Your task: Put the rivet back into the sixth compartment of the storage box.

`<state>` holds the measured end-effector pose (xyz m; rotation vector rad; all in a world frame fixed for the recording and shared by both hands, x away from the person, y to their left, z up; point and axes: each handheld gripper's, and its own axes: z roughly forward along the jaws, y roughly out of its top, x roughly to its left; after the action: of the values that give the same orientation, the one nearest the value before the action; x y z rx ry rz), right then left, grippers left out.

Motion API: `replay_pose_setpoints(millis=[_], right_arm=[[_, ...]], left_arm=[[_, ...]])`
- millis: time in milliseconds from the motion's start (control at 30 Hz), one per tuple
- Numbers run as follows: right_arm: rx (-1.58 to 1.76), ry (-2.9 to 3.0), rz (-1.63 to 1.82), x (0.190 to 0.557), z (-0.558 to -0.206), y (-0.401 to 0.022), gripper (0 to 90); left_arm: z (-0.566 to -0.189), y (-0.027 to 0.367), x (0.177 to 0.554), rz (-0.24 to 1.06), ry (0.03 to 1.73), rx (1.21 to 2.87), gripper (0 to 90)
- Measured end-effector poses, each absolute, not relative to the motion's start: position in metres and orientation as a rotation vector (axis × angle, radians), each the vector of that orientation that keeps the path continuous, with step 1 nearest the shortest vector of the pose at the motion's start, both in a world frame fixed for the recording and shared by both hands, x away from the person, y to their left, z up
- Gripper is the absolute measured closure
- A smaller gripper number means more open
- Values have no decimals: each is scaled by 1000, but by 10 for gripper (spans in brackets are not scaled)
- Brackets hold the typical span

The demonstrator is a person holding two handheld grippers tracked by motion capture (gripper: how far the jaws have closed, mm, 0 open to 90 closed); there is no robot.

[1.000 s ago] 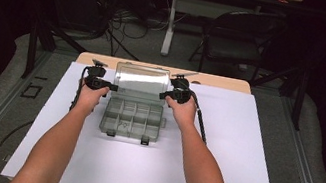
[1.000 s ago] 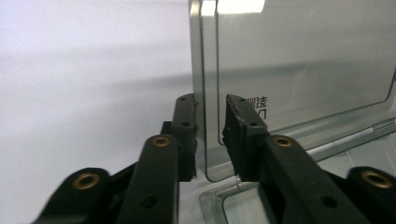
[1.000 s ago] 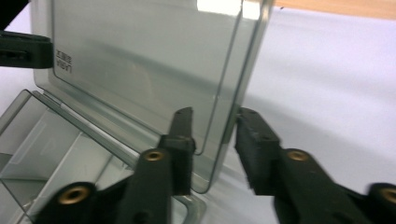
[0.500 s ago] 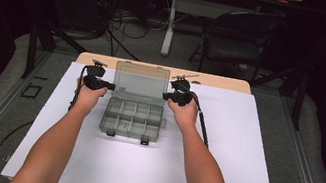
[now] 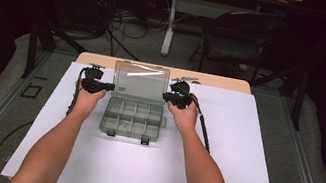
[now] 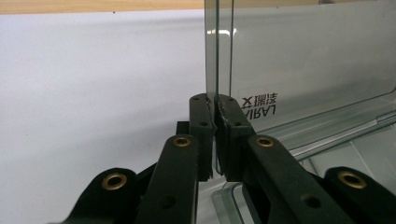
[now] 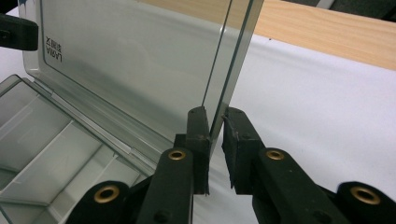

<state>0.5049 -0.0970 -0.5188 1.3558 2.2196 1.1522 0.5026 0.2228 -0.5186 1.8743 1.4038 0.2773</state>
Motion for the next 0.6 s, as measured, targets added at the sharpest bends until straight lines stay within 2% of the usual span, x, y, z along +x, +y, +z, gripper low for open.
replay_pose_setpoints(millis=[600], right_arm=[[1301, 2190, 1164, 499, -521, -96, 810]], left_arm=[[-519, 225, 500, 295, 1355, 1862, 840]])
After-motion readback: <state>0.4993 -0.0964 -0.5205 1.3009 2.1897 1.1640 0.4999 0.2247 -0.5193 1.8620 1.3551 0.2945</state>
